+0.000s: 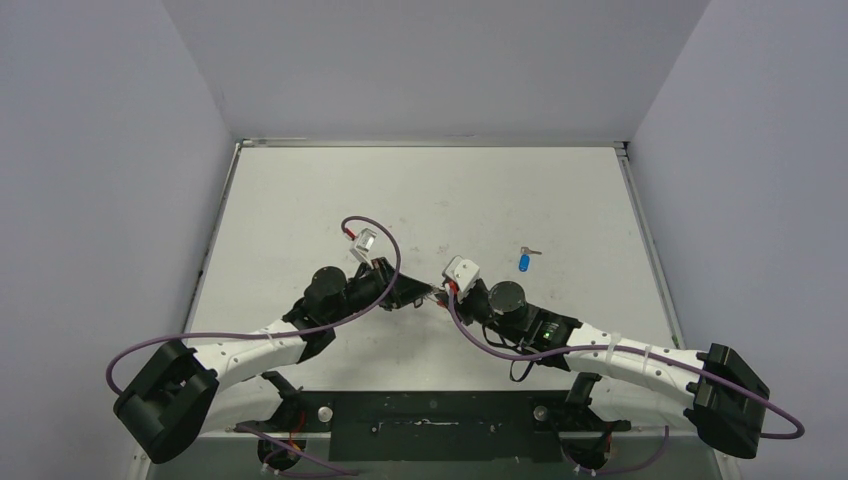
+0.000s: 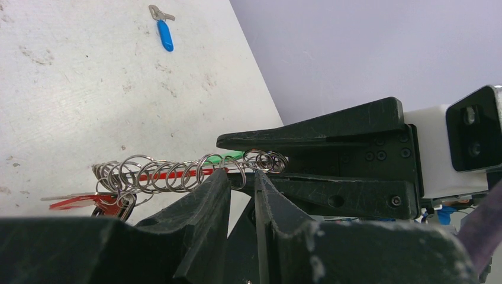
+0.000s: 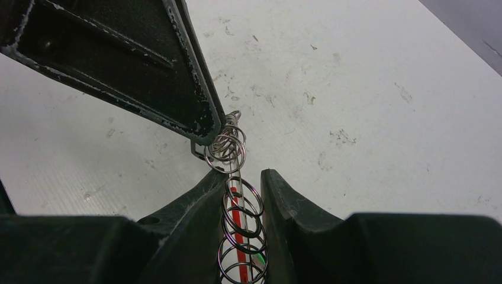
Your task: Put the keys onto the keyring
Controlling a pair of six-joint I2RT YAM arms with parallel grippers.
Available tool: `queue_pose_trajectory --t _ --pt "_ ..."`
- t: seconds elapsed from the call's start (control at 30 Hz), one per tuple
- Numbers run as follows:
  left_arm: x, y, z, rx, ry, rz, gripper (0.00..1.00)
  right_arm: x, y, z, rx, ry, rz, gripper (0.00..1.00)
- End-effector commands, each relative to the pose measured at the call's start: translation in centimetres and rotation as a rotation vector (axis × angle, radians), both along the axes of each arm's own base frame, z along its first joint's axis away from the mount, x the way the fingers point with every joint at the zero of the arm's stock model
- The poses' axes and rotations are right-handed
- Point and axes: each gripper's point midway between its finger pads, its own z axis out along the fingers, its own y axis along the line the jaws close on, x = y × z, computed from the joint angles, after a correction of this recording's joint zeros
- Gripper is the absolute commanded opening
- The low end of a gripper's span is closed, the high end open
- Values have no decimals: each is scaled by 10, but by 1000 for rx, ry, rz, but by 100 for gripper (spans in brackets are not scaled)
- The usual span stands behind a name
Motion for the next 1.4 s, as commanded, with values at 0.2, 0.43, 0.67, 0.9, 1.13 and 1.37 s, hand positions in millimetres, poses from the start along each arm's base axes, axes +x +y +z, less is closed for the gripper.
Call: queue_pose_trajectory --t 0.2,0.43,0.67,0.9,1.13,1.37 --pt "0 3 10 -55 28 35 19 4 10 38 120 -90 23 0" --pt "4 4 6 -51 44 54 27 -1 13 42 127 -126 71 0" --pt "4 6 3 -48 56 67 35 0 10 43 130 -131 58 0" --pt "4 3 4 -56 67 59 35 -1 11 45 139 -135 62 0" --pt "3 -6 13 -85 54 25 29 -2 13 43 137 -132 70 0" --pt "5 -6 20 -103 27 32 21 -2 13 42 129 -131 70 0"
